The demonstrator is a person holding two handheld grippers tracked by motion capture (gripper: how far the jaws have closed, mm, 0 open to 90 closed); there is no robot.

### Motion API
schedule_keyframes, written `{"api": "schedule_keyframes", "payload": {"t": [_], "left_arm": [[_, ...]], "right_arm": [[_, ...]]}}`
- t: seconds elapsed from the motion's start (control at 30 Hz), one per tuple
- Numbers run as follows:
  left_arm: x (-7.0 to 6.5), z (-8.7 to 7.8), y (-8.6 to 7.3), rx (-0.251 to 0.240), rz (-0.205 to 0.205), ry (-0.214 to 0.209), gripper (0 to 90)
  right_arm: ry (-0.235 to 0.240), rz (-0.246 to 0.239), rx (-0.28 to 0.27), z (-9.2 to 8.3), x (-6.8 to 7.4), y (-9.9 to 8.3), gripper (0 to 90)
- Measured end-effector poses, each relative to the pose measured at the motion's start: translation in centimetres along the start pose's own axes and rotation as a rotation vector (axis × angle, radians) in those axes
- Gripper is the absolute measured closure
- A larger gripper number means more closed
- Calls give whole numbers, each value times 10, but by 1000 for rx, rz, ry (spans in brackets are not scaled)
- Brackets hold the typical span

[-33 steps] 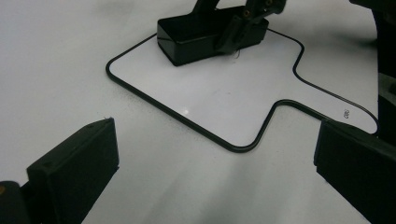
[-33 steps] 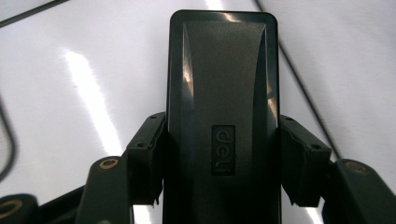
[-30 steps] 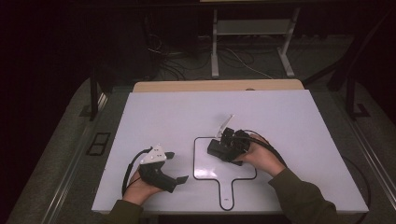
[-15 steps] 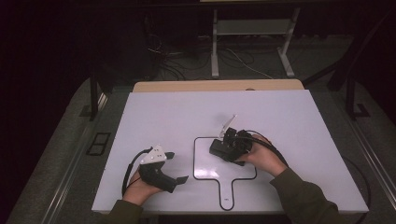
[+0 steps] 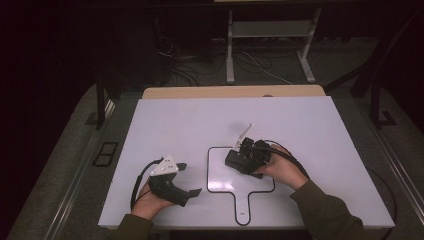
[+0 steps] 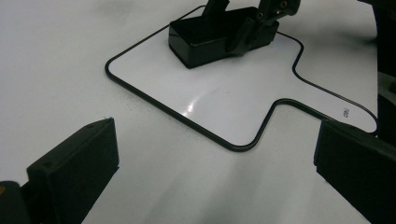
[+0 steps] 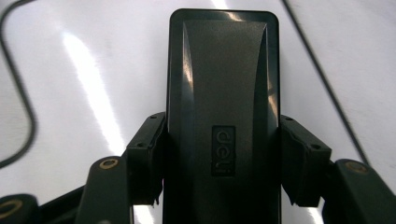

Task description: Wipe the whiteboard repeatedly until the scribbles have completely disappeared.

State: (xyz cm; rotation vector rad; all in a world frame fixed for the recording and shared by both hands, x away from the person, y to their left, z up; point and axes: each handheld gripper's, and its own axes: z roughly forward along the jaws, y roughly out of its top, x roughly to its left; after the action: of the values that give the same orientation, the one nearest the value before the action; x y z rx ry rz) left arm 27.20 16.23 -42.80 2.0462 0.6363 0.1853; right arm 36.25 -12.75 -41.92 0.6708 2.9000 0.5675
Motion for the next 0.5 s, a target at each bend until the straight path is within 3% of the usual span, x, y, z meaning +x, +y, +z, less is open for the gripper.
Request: {"api": "schedule_keyframes", "payload": {"t": [0.17,0.27,0.3,0.5], "left_arm": [[0,0,0,0,0,0,0],[0,0,0,0,3,1,0],[0,0,0,-1,3,1,0],[0,-1,0,-1,1,3,0]], "right_arm": [[24,-39,0,1,12,2,388],[31,-38,1,0,18,3,389],[20,-47,4,1,16,3,389],[-23,17,9,-1,-3,-3,388]]}}
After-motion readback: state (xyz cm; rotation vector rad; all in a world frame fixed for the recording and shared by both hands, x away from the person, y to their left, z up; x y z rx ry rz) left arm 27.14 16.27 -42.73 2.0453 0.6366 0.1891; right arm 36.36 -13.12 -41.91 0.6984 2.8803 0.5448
